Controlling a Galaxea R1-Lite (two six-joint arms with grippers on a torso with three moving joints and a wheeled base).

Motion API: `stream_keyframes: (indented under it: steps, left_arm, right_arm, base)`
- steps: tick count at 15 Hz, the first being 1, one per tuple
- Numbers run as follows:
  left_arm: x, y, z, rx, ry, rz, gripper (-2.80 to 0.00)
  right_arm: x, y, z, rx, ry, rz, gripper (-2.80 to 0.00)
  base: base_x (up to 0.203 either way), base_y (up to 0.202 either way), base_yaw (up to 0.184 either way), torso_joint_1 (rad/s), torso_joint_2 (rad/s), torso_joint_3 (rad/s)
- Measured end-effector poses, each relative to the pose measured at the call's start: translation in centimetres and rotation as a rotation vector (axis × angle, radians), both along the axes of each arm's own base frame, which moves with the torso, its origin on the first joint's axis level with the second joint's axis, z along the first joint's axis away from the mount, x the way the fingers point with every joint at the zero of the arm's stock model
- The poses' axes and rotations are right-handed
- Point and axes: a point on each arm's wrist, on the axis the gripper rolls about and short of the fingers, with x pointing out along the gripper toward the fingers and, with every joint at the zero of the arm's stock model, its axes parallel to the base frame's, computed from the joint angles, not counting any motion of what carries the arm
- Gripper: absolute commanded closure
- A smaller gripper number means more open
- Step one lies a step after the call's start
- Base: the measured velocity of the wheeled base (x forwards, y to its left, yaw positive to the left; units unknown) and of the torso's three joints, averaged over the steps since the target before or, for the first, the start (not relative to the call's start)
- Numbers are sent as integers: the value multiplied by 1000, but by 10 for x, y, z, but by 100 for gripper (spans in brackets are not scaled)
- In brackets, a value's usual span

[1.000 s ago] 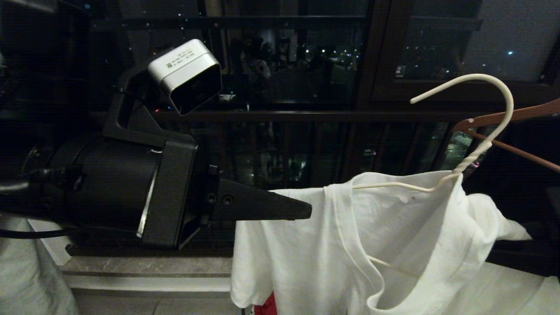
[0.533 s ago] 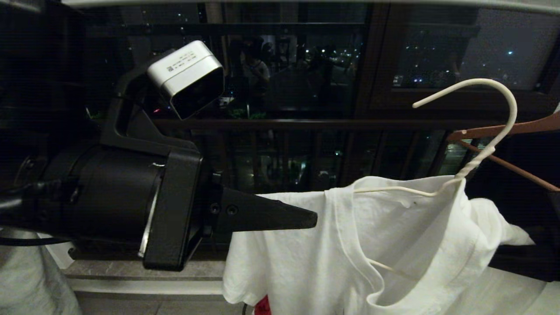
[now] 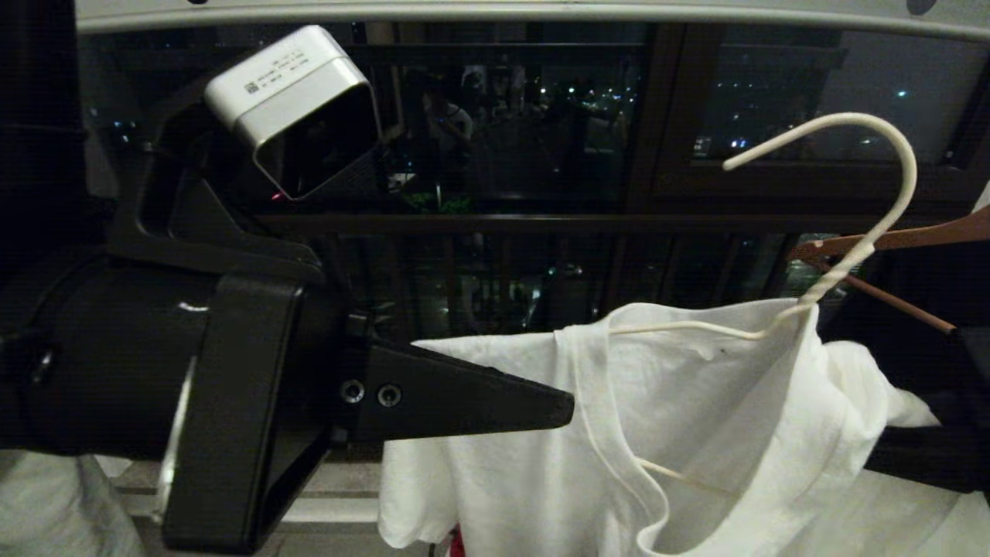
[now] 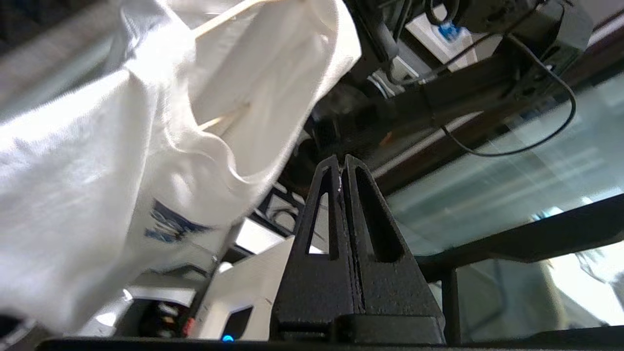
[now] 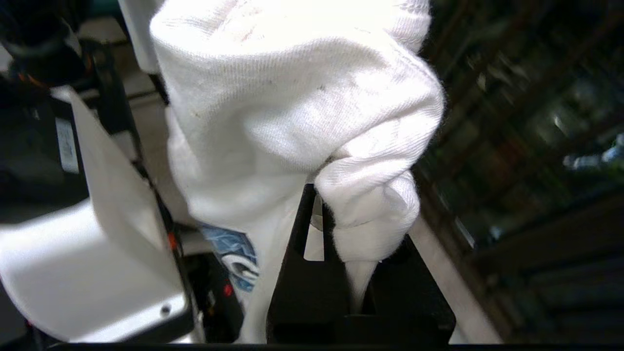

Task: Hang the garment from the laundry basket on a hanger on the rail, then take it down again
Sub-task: Hang the clothes rack on the clothesline

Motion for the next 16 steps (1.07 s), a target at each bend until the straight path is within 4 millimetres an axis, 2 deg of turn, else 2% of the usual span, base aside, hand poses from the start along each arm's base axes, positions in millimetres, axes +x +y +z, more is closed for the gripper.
stream_keyframes:
  steps: [4,7,11,16]
  left_arm:
    - [-11,13,11,-36,-63,45,0]
    - [-22,28,24,-73,-144,139,0]
    - [-33,41,34,-113,-177,151,0]
    - [-39,50,42,-140,-220,245,0]
  right_arm:
    - [11,25,12,-7,-22,50,0]
    - [11,48,21,3,-53,5,0]
    - [9,77,39,8,-142,-98,0]
    - [7,90,42,-16,-174,-174,0]
  base:
    - [0,0,0,0,0,0]
    - [0,0,0,0,0,0]
    - [0,0,0,0,0,0]
    - [0,0,0,0,0,0]
